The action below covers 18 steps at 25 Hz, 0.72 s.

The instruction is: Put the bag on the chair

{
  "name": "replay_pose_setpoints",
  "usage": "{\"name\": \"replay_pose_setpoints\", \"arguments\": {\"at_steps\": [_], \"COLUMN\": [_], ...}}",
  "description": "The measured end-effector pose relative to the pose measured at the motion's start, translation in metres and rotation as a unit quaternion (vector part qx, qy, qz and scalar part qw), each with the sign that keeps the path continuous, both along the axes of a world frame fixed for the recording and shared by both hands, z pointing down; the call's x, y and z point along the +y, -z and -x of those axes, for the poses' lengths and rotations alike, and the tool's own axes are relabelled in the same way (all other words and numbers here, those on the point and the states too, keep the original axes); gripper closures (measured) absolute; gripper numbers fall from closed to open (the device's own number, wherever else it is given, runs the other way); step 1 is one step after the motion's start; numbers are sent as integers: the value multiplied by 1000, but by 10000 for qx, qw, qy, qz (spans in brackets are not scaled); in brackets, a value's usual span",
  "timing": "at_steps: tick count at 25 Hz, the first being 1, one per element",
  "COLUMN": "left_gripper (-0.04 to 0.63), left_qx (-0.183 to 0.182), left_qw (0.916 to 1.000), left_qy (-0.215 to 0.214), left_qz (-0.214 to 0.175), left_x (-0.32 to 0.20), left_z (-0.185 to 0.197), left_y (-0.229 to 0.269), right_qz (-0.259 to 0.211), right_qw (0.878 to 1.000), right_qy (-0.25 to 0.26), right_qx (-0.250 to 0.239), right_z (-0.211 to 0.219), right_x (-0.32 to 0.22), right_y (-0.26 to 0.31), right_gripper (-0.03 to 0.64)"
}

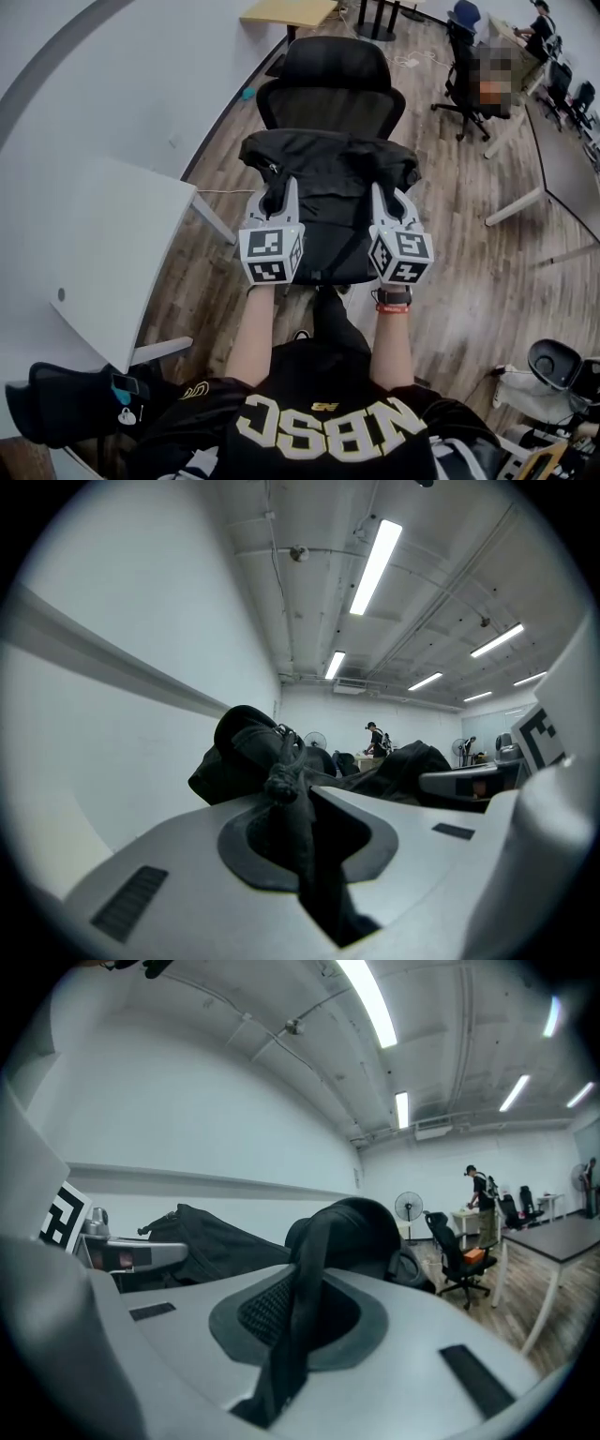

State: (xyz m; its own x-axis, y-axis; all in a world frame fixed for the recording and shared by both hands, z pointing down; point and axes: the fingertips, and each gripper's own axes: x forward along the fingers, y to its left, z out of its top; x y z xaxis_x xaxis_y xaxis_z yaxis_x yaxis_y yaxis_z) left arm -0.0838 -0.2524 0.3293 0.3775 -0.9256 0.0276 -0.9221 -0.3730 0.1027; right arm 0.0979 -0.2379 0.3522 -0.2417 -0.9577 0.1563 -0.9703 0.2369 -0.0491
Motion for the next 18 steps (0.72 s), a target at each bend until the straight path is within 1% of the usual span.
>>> {"name": "replay_pose_setpoints", "arguments": {"at_steps": [4, 8, 10, 13, 18], "left_gripper": [545, 545, 545, 545, 543], "left_qx": [67, 205, 263, 234, 81], "left_qw": [9993, 9980, 9968, 9942, 9893], "left_qy": [205, 384, 420, 451, 441], "left_qz": [313, 461, 631, 951, 1386], "left_x": [-26, -57, -68, -84, -111], "left_z": [5, 5, 5, 0, -12], "left_y": [-29, -58, -77, -105, -150], "right_qz": [271, 549, 703, 1006, 1399], "right_qw": [9995, 9982, 9971, 9944, 9898], "right_qy": [145, 259, 292, 320, 268], "right_qx": [24, 6, 50, 27, 49], "right_z": [4, 4, 3, -4, -15], "right_x": [-27, -59, -69, -84, -114], "right_y": [-27, -50, -66, -94, -136], "right_gripper": [584, 584, 584, 584, 584]}}
